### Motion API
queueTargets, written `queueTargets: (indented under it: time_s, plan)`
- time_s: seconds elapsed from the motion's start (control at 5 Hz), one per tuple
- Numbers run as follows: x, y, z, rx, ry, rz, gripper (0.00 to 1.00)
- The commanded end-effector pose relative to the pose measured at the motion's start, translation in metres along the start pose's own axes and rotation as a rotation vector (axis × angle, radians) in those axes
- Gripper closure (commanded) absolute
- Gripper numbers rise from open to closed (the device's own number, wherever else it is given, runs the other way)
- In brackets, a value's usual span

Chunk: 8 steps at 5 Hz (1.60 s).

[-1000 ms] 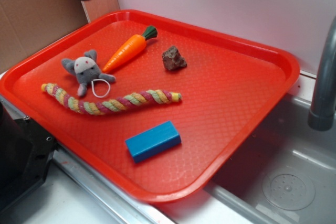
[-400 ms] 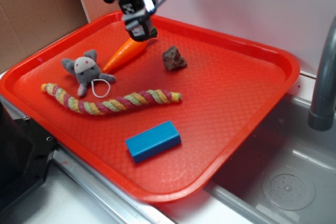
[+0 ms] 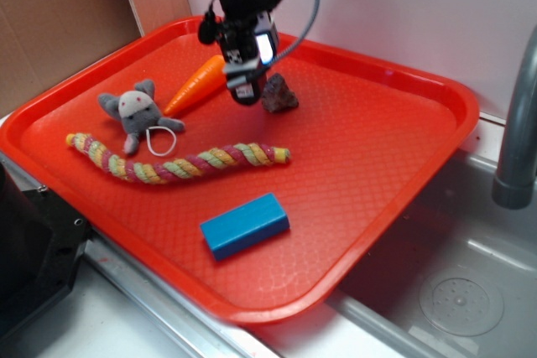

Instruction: Grab the rock.

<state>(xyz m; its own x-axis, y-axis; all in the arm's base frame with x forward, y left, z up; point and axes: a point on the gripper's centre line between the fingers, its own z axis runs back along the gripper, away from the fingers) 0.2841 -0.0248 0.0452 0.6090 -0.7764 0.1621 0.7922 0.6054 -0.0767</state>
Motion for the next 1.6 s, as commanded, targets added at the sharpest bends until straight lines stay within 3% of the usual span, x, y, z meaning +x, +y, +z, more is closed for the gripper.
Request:
queueTargets:
  time_s: [0.0, 0.2, 0.4, 0.6, 0.8, 1.0, 1.4]
  plan:
    - [0.016, -0.015, -0.011, 0.034, 0.05, -0.049, 0.62]
    - [0.018, -0.017, -0.018, 0.05, 0.086, -0.035, 1.0]
    - [0.018, -0.015, -0.019, 0.046, 0.092, -0.014, 1.0]
    - [0.01, -0.007, -0.001, 0.034, 0.092, 0.156, 1.0]
    - [0.004, -0.013, 0.037, 0.085, 0.034, 0.398, 1.0]
    - [0.005, -0.021, 0.07, 0.089, 0.04, 0.65, 1.0]
    - [-0.007, -0.038, 0.13, 0.109, -0.026, 0.989, 1.0]
